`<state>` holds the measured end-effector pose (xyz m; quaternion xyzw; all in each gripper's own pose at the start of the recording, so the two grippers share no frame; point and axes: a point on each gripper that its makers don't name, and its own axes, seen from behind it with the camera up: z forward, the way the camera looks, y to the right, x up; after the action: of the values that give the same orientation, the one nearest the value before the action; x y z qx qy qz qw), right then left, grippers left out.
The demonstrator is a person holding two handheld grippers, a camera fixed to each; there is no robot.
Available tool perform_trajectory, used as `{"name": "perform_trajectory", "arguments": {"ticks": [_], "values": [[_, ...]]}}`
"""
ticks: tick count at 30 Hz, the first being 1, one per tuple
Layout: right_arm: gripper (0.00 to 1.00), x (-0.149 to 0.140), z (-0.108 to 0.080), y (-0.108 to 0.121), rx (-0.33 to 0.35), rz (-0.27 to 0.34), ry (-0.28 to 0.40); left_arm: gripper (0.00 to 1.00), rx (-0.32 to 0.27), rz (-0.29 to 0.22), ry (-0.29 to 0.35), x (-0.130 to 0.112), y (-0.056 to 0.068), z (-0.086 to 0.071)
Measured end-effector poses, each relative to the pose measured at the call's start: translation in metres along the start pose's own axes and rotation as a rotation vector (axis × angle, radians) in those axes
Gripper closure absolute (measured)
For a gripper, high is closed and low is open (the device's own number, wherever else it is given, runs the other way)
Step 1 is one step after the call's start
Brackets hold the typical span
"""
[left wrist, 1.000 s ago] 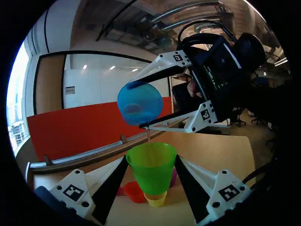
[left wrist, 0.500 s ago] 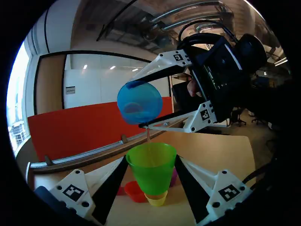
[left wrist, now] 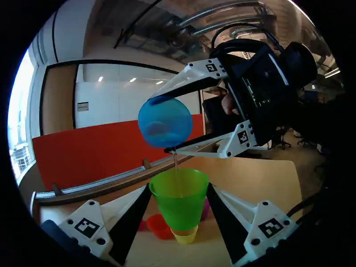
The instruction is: Pour water
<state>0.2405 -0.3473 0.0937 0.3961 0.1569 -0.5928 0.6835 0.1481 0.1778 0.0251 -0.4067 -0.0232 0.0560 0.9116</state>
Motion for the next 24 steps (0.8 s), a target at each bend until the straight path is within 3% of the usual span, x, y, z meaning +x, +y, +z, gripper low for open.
{"name": "perform_trajectory", "arguments": {"ticks": [24], "values": [[0.09,0.0019,0.0002,0.0014,-0.008,-0.035,-0.005,0.12,0.001,0.000,0.004,0.0009,0.0007,0.0005]]}}
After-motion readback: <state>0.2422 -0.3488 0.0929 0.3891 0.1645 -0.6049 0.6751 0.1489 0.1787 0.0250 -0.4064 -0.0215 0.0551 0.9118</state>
